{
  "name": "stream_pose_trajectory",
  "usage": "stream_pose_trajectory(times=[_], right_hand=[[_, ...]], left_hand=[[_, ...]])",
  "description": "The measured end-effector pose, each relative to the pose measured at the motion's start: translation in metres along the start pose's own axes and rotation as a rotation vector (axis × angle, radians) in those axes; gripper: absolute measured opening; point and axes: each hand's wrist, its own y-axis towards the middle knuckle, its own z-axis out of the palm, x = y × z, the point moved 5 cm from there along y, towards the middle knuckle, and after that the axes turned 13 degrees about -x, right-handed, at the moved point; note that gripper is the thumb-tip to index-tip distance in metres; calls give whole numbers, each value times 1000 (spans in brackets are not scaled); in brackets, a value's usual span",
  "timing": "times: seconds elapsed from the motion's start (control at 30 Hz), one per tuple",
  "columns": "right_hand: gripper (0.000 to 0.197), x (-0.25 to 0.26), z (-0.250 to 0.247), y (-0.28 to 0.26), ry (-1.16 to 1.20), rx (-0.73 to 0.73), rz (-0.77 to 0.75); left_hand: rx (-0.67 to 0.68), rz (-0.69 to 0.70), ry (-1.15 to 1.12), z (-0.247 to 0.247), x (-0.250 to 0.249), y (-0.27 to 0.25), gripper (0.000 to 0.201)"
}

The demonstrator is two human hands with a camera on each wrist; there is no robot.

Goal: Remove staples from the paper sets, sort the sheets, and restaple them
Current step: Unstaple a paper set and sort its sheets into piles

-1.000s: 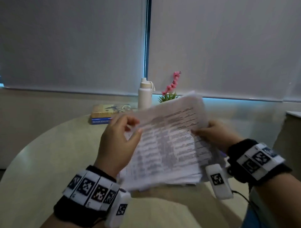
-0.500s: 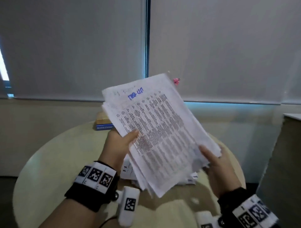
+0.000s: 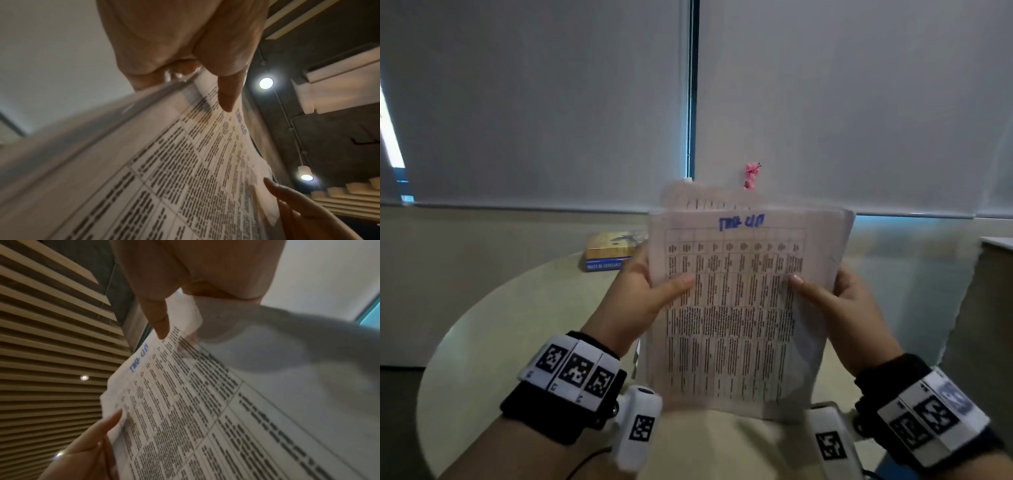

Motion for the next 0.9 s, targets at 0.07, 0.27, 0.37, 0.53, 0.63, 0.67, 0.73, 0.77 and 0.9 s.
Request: stream_pose_trajectory(times=[0.07, 0.27, 0.37, 0.53, 0.63, 0.67, 0.73, 0.77, 0.9], right_hand=[[42, 4, -1, 2, 15, -17, -12], [46, 17, 1, 8, 10, -44, -43], [49, 26, 5, 7, 0, -46, -73], [46, 31, 5, 7, -6, -41, -75], [60, 28, 4, 5, -5, -41, -60], [68, 25, 3, 5, -2, -43, -53], [81, 19, 1, 5, 15, -62, -26], [84, 18, 0, 6, 30, -67, -13], [74, 20, 0, 5, 43, -66, -2]], left_hand=[[-9, 60, -14, -2, -9, 1, 45], [-87, 161, -26, -2, -30, 10, 38], [-80, 190, -24, 2, -40, 11, 24], [-84, 235, -67, 8, -46, 10, 30], [-110, 164, -92, 11, -33, 5, 29], [-124, 128, -101, 12, -28, 3, 23], [-153, 79, -118, 13, -22, 1, 16], [-165, 71, -126, 14, -21, 0, 16], [-161, 62, -138, 16, -21, 0, 16]])
